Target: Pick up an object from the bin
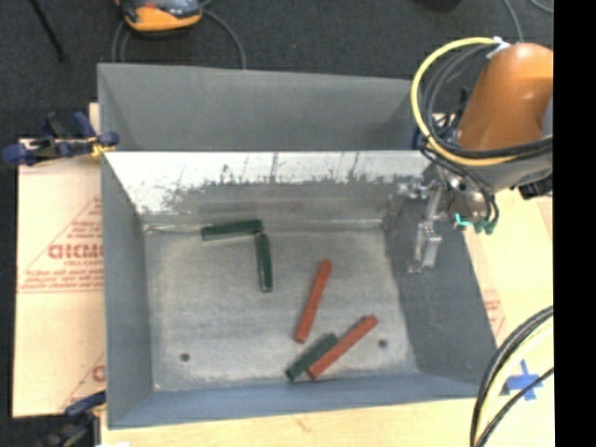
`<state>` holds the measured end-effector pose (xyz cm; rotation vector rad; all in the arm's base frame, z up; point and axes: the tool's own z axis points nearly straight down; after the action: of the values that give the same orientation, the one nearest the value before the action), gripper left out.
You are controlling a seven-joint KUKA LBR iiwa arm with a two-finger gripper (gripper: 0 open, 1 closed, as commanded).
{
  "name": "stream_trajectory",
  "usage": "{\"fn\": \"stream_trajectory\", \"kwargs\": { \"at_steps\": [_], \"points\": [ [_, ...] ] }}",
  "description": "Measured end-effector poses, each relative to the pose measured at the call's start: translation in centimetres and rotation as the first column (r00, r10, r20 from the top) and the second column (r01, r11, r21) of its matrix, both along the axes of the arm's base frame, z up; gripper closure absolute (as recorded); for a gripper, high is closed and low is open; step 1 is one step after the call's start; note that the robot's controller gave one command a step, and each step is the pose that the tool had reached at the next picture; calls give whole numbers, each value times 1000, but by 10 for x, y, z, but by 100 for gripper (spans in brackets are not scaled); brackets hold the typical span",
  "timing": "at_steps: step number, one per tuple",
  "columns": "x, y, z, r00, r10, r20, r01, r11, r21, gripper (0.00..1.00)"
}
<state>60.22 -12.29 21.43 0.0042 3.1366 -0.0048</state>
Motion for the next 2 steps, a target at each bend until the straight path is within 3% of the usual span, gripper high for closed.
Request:
{"fn": "stream_trajectory", "kwargs": {
  "at_steps": [1,2],
  "points": [
    [-41,9,-49,1000,-23,5,23,1000,1,0],
    [-54,27,-83,995,103,-5,-103,995,2,0]
  ]
}}
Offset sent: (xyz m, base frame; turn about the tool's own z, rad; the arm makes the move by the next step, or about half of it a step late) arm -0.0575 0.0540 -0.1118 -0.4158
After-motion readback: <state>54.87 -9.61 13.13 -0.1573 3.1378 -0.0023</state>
